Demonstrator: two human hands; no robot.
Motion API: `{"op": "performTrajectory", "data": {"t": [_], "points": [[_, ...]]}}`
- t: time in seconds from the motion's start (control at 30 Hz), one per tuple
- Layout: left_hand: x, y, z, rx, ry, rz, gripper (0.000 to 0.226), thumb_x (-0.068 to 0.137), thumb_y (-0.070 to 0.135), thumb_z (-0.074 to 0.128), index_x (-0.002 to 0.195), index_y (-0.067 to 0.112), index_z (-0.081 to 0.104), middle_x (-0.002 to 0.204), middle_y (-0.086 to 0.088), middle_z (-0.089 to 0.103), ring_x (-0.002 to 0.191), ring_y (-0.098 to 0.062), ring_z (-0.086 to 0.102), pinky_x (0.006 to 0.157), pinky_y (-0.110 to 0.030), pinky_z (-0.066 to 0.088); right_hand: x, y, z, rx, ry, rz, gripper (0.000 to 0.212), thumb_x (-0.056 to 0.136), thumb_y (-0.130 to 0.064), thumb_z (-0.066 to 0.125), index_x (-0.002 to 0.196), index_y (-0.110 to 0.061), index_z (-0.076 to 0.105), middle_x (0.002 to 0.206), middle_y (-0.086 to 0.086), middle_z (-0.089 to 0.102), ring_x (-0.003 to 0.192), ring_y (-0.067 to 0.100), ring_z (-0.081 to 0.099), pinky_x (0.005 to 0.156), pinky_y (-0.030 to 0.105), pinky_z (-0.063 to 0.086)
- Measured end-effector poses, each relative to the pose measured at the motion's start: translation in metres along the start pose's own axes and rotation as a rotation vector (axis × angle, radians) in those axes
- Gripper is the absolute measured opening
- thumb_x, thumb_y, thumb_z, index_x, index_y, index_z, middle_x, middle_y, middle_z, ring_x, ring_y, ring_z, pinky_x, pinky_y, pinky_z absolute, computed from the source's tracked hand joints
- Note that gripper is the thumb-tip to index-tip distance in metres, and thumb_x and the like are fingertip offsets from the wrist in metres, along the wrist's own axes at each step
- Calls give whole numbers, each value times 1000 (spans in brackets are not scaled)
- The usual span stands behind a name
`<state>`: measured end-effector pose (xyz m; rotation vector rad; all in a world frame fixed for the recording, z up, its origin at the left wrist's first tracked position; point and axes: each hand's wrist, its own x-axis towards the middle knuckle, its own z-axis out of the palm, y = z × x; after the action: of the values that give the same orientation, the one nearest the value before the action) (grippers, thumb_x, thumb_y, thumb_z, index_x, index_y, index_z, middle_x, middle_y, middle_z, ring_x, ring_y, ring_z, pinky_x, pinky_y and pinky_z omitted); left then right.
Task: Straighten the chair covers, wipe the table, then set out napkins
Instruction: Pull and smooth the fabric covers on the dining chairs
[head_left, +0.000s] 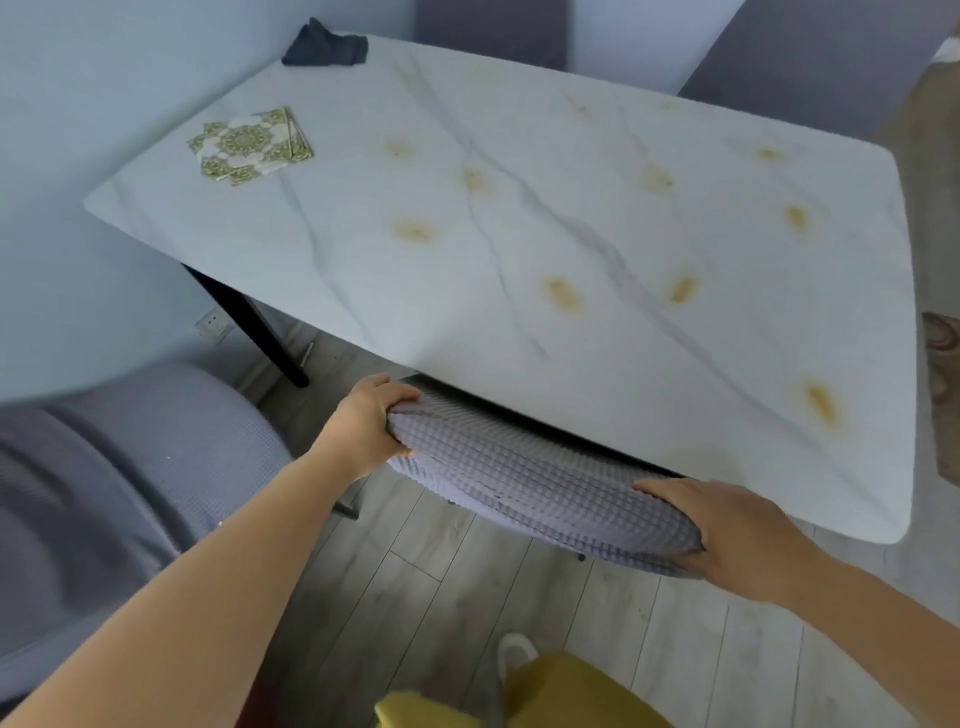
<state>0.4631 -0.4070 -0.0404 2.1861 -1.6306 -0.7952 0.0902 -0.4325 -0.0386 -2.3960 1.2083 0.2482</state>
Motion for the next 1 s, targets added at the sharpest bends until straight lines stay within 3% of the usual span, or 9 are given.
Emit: {"op": "performTrajectory", "data": {"t": [0.1, 0.23, 0.3, 0.47, 0.6, 0.7, 0.8, 0.9, 1.0], "points": [[-1, -6, -10, 57, -127, 11, 101, 69, 7, 79, 148, 28, 20, 154, -14, 15, 135, -29, 32, 106, -31, 29, 21, -16, -21, 90, -182, -12, 91, 65, -74, 61, 142, -45, 23, 141, -23, 39, 119, -1, 43, 95, 17, 36], [-8, -28, -39, 155, -171, 2, 116, 73, 5, 75, 147, 39, -8, 157, -13, -6, 123, -31, 48, 88, -24, 39, 59, -71, -44, 231, -138, -115, 100, 53, -89, 49, 141, -50, 21, 142, -29, 30, 124, -8, 29, 103, 22, 29], [-13, -47, -59, 160, -127, -14, 112, 77, 6, 73, 147, 38, -8, 158, -12, -3, 125, -29, 46, 89, -23, 37, 81, -108, -47, 233, -102, -182, 95, 58, -85, 52, 141, -48, 24, 143, -27, 31, 122, -9, 29, 100, 21, 27], [-43, -126, -132, 189, 0, -154, 93, 82, 15, 70, 150, 27, 8, 157, -13, 7, 139, -28, 28, 108, -29, 27, 145, -224, -34, 149, -15, -360, 65, 84, -50, 60, 141, -36, 33, 145, -13, 40, 130, 6, 38, 98, 21, 30], [-95, -211, -192, 228, 115, -326, 85, 81, 12, 69, 149, 22, 18, 156, -17, 10, 142, -26, 21, 110, -29, 24, 188, -341, -15, -14, 43, -554, 61, 90, -43, 56, 144, -29, 31, 145, -5, 42, 131, 16, 40, 102, 26, 28], [-145, -273, -225, 288, 235, -564, 80, 84, 19, 67, 149, 25, 20, 157, -14, 8, 141, -31, 22, 112, -44, 25, 209, -426, 6, -32, -33, -670, 68, 91, -41, 55, 148, -27, 21, 147, 1, 39, 130, 20, 40, 102, 30, 32], [-194, -323, -244, 351, 312, -810, 75, 88, 24, 63, 148, 24, 18, 157, -13, 5, 144, -30, 8, 114, -54, 14, 222, -501, 29, -74, -127, -758, 71, 92, -40, 53, 149, -27, 13, 146, 3, 39, 125, 23, 44, 97, 33, 36], [-237, -365, -252, 347, 354, -993, 77, 90, 28, 61, 149, 20, 11, 157, -15, -1, 145, -31, -6, 113, -58, 8, 226, -566, 56, -114, -237, -828, 71, 93, -36, 53, 149, -27, 10, 143, 6, 41, 120, 25, 46, 95, 34, 37], [-270, -400, -253, 204, 411, -1102, 88, 89, 32, 61, 149, 13, -2, 155, -20, -1, 143, -36, -3, 113, -56, 13, 224, -621, 77, -146, -306, -880, 72, 93, -35, 53, 149, -26, 9, 146, 8, 38, 126, 27, 42, 104, 42, 36]]}}
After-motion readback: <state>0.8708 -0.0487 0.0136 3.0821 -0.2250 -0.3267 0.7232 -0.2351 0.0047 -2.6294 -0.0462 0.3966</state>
